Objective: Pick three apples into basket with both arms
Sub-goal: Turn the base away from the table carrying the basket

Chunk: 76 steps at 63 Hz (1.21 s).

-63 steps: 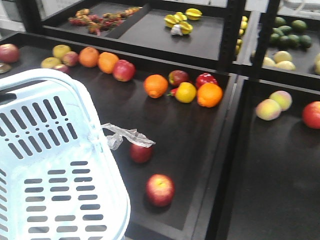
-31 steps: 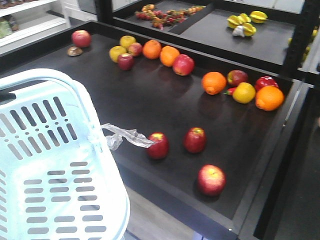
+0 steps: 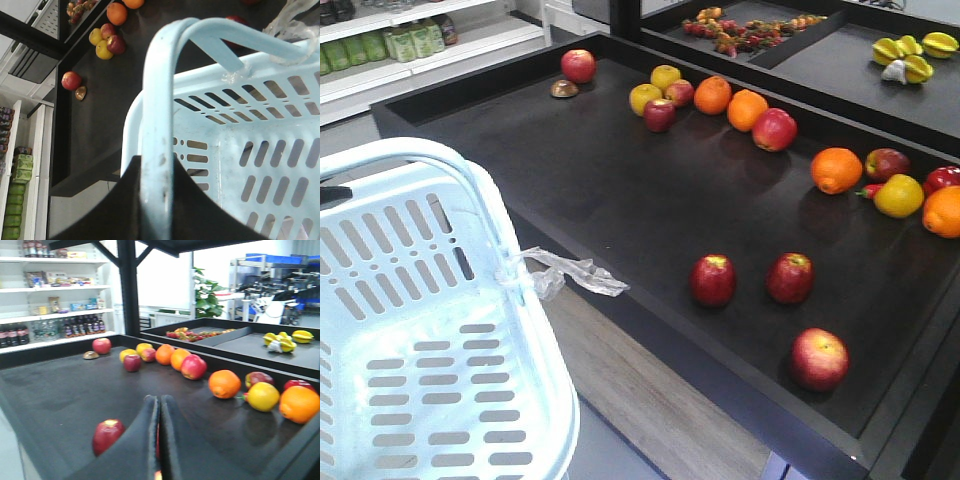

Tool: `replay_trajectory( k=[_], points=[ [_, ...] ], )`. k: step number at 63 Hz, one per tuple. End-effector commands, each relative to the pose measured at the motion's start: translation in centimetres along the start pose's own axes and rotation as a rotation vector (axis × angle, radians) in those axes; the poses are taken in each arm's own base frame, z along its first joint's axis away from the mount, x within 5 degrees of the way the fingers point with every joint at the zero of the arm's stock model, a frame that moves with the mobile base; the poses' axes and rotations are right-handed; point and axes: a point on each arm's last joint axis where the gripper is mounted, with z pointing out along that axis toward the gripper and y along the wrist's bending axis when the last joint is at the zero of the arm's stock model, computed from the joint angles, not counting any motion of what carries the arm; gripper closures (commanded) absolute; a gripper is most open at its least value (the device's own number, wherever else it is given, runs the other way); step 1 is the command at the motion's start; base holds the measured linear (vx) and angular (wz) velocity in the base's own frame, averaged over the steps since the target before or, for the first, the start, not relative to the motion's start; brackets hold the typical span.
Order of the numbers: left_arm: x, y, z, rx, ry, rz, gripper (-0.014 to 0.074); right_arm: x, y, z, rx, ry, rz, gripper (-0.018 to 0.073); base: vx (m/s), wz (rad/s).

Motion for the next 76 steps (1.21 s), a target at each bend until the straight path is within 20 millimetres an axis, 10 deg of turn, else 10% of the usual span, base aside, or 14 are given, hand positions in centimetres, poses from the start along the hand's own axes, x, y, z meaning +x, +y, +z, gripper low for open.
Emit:
replay_trajectory(
  k=[1, 76],
  points=[
    [-0.77, 1.07, -1.26, -0.075, -0.098, -0.018, 0.0603, -0.22, 0.01, -0.05, -0.002, -0.066, -0.01, 0.0568, -0.05, 0.25],
    [-0.77, 1.07, -1.26, -0.075, -0.098, -0.018, 0.0603, -0.22, 0.01, -0.05, -0.002, -0.066, -0.01, 0.0568, 0.06, 0.33]
  ],
)
